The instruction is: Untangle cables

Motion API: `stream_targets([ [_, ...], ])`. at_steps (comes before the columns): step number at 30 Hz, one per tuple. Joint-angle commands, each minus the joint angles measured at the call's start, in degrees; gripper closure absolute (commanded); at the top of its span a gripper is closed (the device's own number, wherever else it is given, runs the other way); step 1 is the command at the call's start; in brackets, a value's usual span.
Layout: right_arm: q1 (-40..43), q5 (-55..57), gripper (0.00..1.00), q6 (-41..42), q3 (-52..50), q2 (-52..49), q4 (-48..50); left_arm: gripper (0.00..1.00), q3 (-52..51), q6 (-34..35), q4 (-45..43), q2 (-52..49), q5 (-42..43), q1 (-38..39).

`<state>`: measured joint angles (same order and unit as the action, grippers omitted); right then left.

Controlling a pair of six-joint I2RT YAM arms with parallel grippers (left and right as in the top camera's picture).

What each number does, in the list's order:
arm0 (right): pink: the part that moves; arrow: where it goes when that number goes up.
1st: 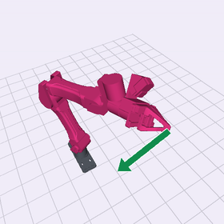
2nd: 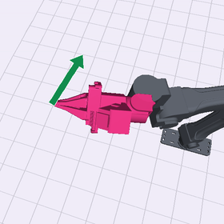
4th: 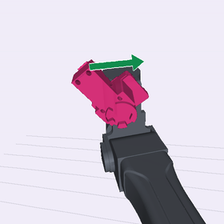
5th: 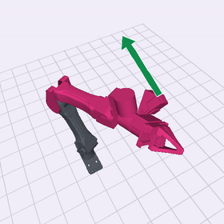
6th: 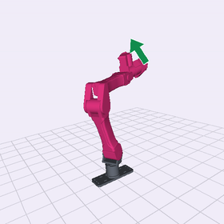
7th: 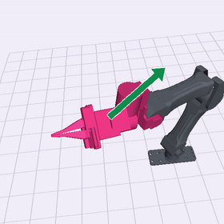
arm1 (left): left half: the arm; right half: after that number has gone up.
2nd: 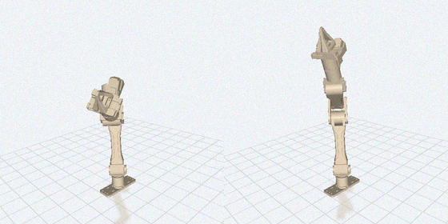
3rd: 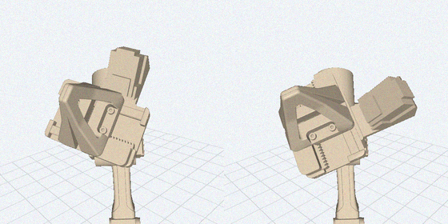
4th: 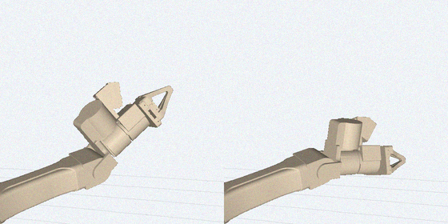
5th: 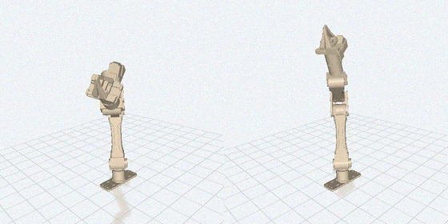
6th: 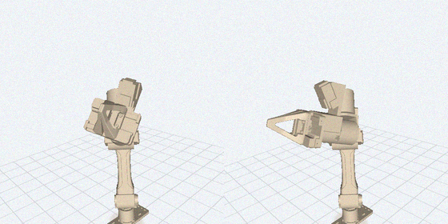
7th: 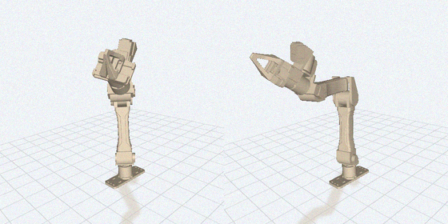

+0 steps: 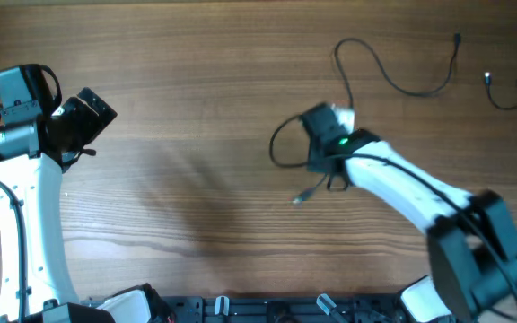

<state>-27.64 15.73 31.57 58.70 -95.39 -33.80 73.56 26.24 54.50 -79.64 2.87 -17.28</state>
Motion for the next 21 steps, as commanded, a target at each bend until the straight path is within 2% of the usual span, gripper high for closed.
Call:
stream_targets([
  [1, 6.9, 9.4, 0.96, -11.3, 6.6, 9.1, 2.6, 0.00, 0.4, -0.3, 0.0, 0.5, 0.3, -0.2],
  [3, 11.3, 10.2, 0.96, -17.4, 7.3, 11.0, 8.0, 0.00, 0.4, -0.3, 0.0, 0.5, 0.3, -0.2],
  [6, 20.8, 10.0, 0.95, -25.8, 7.2, 10.8, 21.6, 0.00, 0.4, -0.3, 0.0, 0.5, 0.3, -0.2],
  [10, 31.2, -0.4, 0.95, -33.2, 7.2, 6.0, 36.5, 0.00, 0.4, -0.3, 0.0, 0.5, 0.3, -0.2],
  [15, 38.1, -8.0, 0.95, -33.1, 7.2, -7.3, 47.5, 0.00, 0.4, -0.3, 0.0, 0.5, 0.3, -0.2],
  [18, 39.1, -8.8, 0.95, -33.1, 7.2, -18.2, 55.8, 0.00, 0.4, -0.3, 0.1, 0.5, 0.3, -0.2],
  [21, 39.1, -8.7, 0.95, -32.9, 7.3, -24.9, 60.4, 0.00, 0.4, -0.3, 0.0, 0.5, 0.3, -0.2],
])
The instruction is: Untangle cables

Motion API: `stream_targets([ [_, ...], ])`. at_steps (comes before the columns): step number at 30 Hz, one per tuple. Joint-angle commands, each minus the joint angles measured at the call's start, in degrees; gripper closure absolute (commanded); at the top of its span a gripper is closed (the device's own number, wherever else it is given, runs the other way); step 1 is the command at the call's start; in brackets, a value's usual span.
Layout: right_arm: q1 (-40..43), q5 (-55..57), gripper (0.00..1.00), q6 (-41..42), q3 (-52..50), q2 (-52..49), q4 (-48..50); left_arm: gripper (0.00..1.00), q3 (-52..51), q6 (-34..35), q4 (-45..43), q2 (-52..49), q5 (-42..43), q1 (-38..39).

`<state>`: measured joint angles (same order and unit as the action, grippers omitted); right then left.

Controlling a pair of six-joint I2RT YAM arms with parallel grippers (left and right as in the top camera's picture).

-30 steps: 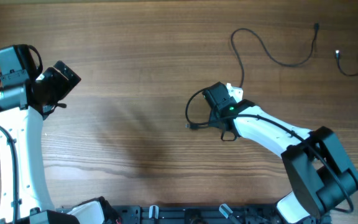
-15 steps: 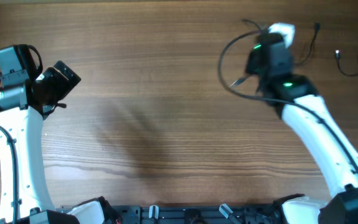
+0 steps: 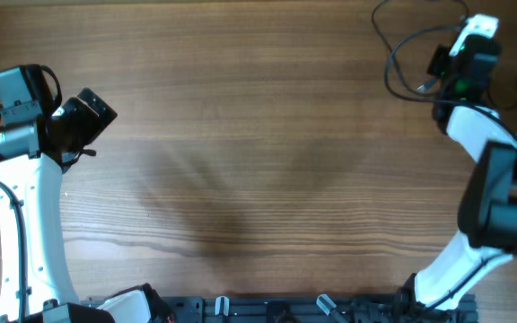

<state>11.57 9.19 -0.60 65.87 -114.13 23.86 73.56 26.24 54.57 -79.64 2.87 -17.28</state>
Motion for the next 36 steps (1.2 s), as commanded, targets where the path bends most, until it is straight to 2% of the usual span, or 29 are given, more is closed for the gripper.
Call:
stream_targets([
  [1, -0.1, -2.2, 0.90, -0.4, 0.1, -7.2, 2.7, 0.00, 0.4, -0.3, 0.0, 0.5, 0.3, -0.2],
  [2, -0.1, -2.2, 0.75, 1.0, 0.1, -7.7, 2.2, 0.00, 0.4, -0.3, 0.0, 0.5, 0.3, -0.2],
  [4, -0.1, -2.2, 0.04, 2.5, 0.1, -6.7, 0.7, 0.00, 0.4, -0.3, 0.0, 0.5, 0.3, -0.2],
  [5, -0.1, -1.9, 0.00, 2.5, 0.1, -5.4, -0.6, 0.00, 0.4, -0.3, 0.0, 0.5, 0.3, -0.2],
  [9, 0.0, 4.8, 0.00, 4.7, 0.1, 7.4, -14.4, 0.00, 0.4, -0.3, 0.0, 0.5, 0.3, -0.2],
  [12, 0.0, 5.2, 0.00, 9.2, 0.1, 22.0, -28.5, 0.00, 0.4, -0.3, 0.0, 0.5, 0.3, -0.2],
  [17, 0.0, 4.9, 0.00, 20.9, 0.1, 47.0, -51.0, 0.00, 0.4, -0.3, 0.0, 0.5, 0.3, -0.2],
  [20, 0.0, 0.9, 0.00, 28.3, 0.1, 61.2, -63.6, 0.00, 0.4, -0.3, 0.0, 0.5, 0.3, -0.2],
  [26, 0.0, -2.5, 0.00, 26.1, 0.1, 78.7, -82.6, 0.00, 0.4, -0.3, 0.0, 0.5, 0.3, -0.2],
  [31, 0.0, -5.0, 0.00, 26.3, 0.1, 86.6, -85.2, 0.00, 0.4, -0.3, 0.0, 0.5, 0.3, -0.2],
  [36, 0.0, -8.7, 0.00, 26.3, 0.1, 88.4, -86.1, 0.00, 0.4, -0.3, 0.0, 0.5, 0.3, -0.2],
])
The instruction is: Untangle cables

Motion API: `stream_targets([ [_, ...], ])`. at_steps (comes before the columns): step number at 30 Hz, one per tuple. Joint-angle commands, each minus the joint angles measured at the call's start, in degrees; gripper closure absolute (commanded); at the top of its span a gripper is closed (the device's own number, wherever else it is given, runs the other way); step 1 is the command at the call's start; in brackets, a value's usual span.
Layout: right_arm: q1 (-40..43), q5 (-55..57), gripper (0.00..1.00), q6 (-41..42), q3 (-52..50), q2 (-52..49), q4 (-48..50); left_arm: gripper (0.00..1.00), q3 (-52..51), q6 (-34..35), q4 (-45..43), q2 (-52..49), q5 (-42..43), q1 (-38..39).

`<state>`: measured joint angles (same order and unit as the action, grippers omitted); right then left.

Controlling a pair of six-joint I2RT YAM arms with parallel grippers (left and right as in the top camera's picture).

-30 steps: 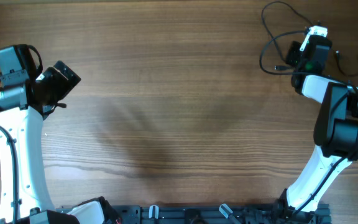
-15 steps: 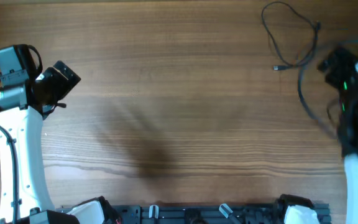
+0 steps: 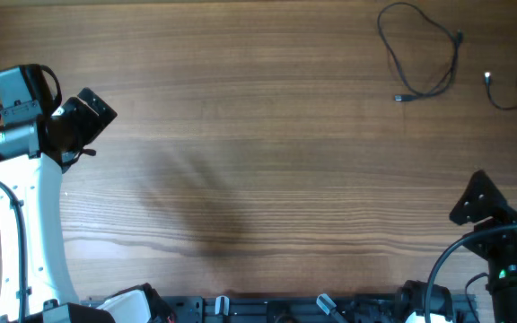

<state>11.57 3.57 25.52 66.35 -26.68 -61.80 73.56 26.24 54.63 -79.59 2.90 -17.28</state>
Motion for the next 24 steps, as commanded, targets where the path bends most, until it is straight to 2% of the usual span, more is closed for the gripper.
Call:
stream_targets([
  [1, 0.0, -3.1, 0.00, 0.2, -0.4, 0.9, -0.6, 0.00, 0.4, -0.3, -0.1, 0.5, 0.2, -0.2],
  [13, 0.0, -5.2, 0.00, -0.1, -0.4, 0.9, -3.4, 0.00, 0.4, -0.3, -0.1, 0.5, 0.2, -0.2],
  [15, 0.0, -4.6, 0.00, -5.6, -0.4, 0.9, -2.6, 0.00, 0.4, -0.3, -0.1, 0.5, 0.2, -0.2],
  [21, 0.0, -3.5, 0.00, -6.5, 4.6, 0.9, 4.3, 0.00, 0.4, -0.3, -0.1, 0.5, 0.2, -0.2],
  [24, 0.0, -3.5, 0.00, -10.7, 10.0, 0.9, 4.1, 0.00, 0.4, -0.3, -0.1, 0.5, 0.2, -0.2],
])
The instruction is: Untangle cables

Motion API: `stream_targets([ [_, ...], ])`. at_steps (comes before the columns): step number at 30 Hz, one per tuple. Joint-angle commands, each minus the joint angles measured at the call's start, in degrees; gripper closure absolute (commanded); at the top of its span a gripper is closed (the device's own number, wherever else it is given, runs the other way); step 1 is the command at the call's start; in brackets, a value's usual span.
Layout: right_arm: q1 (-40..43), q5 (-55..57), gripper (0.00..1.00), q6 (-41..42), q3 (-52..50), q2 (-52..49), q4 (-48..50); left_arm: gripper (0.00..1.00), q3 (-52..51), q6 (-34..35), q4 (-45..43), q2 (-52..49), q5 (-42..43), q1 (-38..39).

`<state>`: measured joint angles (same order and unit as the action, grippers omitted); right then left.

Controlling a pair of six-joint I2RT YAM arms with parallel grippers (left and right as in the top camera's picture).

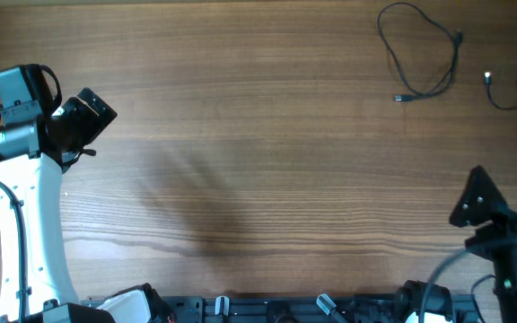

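Observation:
A thin black cable lies in an open loop at the far right of the table, apart from the others, with one plug end near its lower left. A second dark cable curls by the right edge, and a bit of a third shows at the frame edge. My right gripper is drawn back at the near right, far from all cables, holding nothing. At the left side my left gripper hangs over bare wood, also empty. From above I cannot tell how either pair of jaws stands.
The wooden table fills the view. A black rail with the arm bases runs along the near edge. The white left arm stands along the left side.
The right arm has shifted slightly to the right at the near right corner, its gripper a touch higher in the view. The cables and left arm are unchanged.
My right gripper was shut on a tangled black cable at the table's middle. Then it was at the far right corner with the cable. Then the cable lay there in an open loop and the arm was back at the near right, where it remains.

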<state>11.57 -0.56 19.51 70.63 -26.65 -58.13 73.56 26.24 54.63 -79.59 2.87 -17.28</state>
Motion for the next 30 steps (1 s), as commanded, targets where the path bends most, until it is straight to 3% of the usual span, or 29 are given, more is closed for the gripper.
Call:
stream_targets([
  [1, 0.0, 0.7, 0.00, -6.3, 7.5, 0.9, 0.6, 0.00, 0.4, -0.3, -0.1, 0.5, 0.3, -0.2],
  [12, -0.1, 0.9, 0.00, -7.4, 8.6, 0.9, -0.3, 0.00, 0.4, -0.3, -0.1, 0.5, 0.3, -0.2],
  [20, -0.1, 2.2, 0.00, -8.0, 8.6, 0.9, -17.3, 0.00, 0.4, -0.3, -0.1, 0.5, 0.3, -0.2],
  [27, -0.1, 3.5, 0.00, -7.5, 6.3, 0.9, -15.5, 0.00, 0.4, -0.3, -0.1, 0.5, 0.3, -0.2],
  [30, -0.1, 0.6, 0.00, -7.5, 0.9, 0.9, -8.9, 0.00, 0.4, -0.3, -0.1, 0.5, 0.3, -0.2],
])
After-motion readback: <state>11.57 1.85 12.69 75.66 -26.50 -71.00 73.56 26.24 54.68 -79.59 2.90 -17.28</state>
